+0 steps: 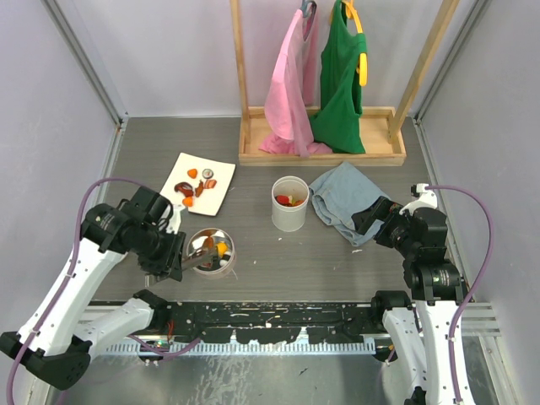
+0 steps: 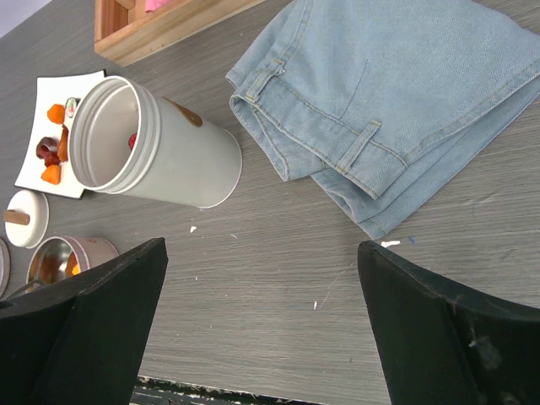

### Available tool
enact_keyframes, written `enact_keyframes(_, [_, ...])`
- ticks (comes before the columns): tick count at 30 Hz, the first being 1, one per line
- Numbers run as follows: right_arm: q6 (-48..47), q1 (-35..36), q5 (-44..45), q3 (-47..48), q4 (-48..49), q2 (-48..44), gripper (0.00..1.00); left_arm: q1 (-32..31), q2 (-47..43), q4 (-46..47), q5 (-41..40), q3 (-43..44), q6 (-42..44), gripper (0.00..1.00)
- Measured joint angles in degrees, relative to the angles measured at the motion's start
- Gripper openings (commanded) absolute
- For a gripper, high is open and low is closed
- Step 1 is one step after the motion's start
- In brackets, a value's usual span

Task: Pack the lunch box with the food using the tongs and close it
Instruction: Place the fake food in the packing box, then pick up the fake food from the plate.

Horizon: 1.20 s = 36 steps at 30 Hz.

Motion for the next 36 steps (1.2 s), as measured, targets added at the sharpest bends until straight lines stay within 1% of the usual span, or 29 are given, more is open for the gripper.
enact_keyframes(6, [0.0,0.0,0.0,0.0,0.0,0.0,1.0,0.0,0.02,0.0,-1.27,1.01,-0.74,0.36])
enact_keyframes(12, [0.0,0.0,0.0,0.0,0.0,0.0,1.0,0.0,-0.07,0.39,-4.96,4.5,-1.29,0.36])
enact_keyframes(19, [0.0,0.0,-0.04,0.0,0.02,0.0,1.0,0.0,1.22,3.15,-8.76,6.03,-2.36,0.37])
enact_keyframes(28, [-0.02,0.0,-0.15,0.0,0.07,0.0,1.0,0.0,8.59,9.77,-13.94,9.57,-1.62,0.42])
enact_keyframes(36, [-0.04,0.0,-0.24,0.0,0.42,0.0,1.0,1.57,17.86,14.43,-18.84,14.34,2.08,0.42])
